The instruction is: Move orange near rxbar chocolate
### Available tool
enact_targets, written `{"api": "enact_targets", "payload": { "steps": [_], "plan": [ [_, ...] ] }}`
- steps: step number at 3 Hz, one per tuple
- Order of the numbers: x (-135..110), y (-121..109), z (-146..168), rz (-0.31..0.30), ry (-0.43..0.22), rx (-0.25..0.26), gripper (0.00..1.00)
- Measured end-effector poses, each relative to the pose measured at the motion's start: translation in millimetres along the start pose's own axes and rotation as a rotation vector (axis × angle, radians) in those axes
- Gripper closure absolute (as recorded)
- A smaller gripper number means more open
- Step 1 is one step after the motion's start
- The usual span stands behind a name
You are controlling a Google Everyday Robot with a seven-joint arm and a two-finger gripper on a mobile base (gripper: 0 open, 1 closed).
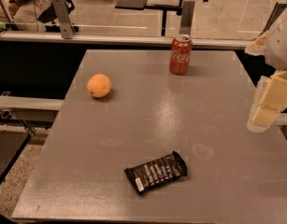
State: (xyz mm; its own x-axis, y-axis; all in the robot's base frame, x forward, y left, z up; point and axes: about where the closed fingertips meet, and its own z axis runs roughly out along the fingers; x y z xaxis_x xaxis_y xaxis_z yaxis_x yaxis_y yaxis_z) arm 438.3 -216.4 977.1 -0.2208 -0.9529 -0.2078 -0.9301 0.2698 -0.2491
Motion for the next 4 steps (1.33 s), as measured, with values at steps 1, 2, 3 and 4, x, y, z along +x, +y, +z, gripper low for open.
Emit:
{"api": "enact_targets", "payload": {
  "steps": [1, 2, 3, 4],
  "plan": [
    [0, 0, 0, 0.0, -0.001, 0.001, 0.0],
    [-25, -21, 12, -0.007, -0.055, 0.014, 0.0],
    [-75, -53, 43, -0.024, -0.144, 0.004, 0.0],
    [-121, -70, 68, -0.041, -0.217, -0.018, 0.0]
  ]
}}
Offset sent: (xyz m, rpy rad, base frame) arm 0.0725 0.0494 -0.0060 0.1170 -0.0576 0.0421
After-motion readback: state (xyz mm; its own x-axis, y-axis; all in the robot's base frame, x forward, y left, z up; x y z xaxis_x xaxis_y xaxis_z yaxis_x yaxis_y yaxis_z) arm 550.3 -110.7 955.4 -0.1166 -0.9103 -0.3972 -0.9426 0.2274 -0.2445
